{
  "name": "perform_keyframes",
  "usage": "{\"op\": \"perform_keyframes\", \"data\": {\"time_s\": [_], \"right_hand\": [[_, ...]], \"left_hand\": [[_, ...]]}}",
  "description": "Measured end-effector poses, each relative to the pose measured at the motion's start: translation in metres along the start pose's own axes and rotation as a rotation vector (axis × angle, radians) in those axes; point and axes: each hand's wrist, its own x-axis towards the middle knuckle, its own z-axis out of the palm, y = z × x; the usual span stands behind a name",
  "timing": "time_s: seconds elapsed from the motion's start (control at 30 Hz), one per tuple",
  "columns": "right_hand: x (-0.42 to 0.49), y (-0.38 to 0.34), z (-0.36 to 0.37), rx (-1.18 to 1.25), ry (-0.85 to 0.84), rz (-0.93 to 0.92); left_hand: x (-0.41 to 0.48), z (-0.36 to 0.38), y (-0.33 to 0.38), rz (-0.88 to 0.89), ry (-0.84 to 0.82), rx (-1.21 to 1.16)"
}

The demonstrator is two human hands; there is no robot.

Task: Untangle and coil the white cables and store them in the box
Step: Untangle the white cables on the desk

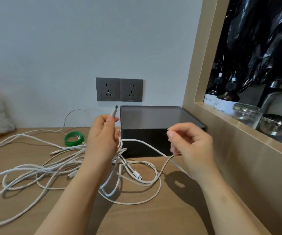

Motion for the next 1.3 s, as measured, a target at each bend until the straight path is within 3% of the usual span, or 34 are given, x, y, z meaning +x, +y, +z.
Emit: {"op": "perform_keyframes", "data": {"time_s": [0.07, 0.1, 0.27, 0.33, 0.43, 0.53, 0.77, 1.03, 1.3], "right_hand": [[-0.001, 0.006, 0.004, -0.294, -0.06, -0.121], [-0.003, 0.009, 0.007, -0.357, -0.149, -0.098], [-0.008, 0.021, 0.018, -0.627, -0.805, 0.226], [-0.011, 0.03, 0.021, -0.712, -0.924, 0.23], [-0.012, 0.035, 0.022, -0.802, -0.841, 0.18], [-0.01, 0.027, 0.017, -0.745, -0.727, 0.139], [-0.001, 0.015, -0.004, -0.681, -0.515, 0.201], [-0.001, 0.018, 0.008, -0.604, -0.26, 0.1], [-0.004, 0.021, 0.01, -0.545, -0.043, -0.002]], "left_hand": [[-0.004, 0.005, -0.003, -0.001, -0.026, 0.03], [-0.006, 0.007, -0.004, -0.004, -0.044, 0.032], [-0.008, 0.01, -0.009, -0.062, -0.062, 0.013], [-0.005, 0.006, -0.006, -0.084, -0.033, -0.059], [-0.001, -0.002, 0.004, -0.104, -0.003, -0.215], [0.0, -0.007, 0.011, -0.055, 0.002, -0.232], [0.005, -0.018, 0.005, 0.126, 0.064, 0.099], [-0.016, 0.014, -0.017, 0.305, -0.152, 0.561], [-0.028, 0.02, -0.014, 0.142, -0.397, 0.601]]}}
